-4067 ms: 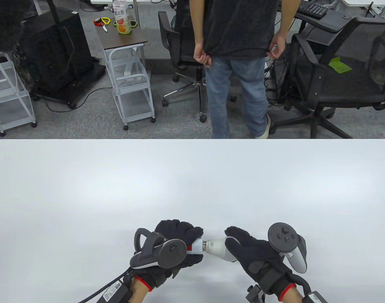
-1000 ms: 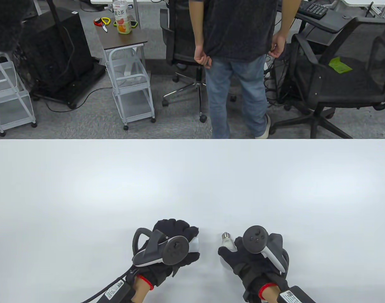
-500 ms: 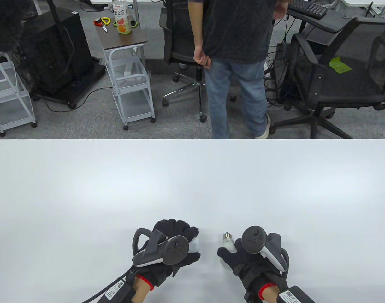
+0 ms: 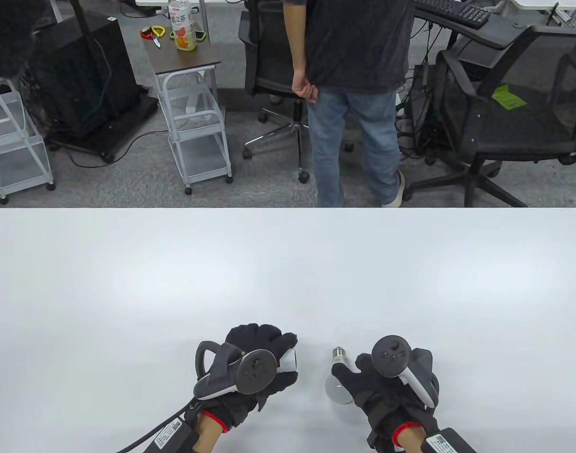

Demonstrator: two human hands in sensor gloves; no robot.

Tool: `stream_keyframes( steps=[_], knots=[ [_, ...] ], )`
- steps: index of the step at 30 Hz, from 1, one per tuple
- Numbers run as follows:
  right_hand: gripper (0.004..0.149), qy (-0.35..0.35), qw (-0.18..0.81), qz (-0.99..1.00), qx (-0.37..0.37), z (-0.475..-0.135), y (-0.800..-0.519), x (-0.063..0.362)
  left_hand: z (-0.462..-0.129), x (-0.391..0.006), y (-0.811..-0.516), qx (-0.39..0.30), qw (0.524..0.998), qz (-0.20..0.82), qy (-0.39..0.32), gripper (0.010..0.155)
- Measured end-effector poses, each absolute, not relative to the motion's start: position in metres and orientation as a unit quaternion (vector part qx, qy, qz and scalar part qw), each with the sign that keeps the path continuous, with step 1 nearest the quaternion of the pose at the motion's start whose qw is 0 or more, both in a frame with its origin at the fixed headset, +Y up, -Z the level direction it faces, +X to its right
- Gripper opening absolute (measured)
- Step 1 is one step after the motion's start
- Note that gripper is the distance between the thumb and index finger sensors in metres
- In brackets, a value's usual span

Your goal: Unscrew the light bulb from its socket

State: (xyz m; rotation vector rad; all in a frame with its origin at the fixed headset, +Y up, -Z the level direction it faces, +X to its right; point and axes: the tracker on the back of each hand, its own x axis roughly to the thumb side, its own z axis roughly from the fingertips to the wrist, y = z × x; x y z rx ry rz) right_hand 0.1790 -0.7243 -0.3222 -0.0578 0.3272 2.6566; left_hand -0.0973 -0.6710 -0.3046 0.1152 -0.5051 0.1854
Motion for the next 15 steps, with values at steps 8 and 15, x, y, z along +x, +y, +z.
stream_keyframes(
  steps=[8,15],
  knots=[
    [0.086,0.011,0.362,0.932,-0.022,-0.313,-0.684,0.214,-0.308,-0.108,-0.666,0.063,0.974,0.107,-0.187,0.076],
    [0.086,-0.002,0.392,0.92,-0.019,-0.311,-0.678,0.222,-0.314,-0.113,-0.677,0.037,0.983,0.092,-0.152,0.074]
  ],
)
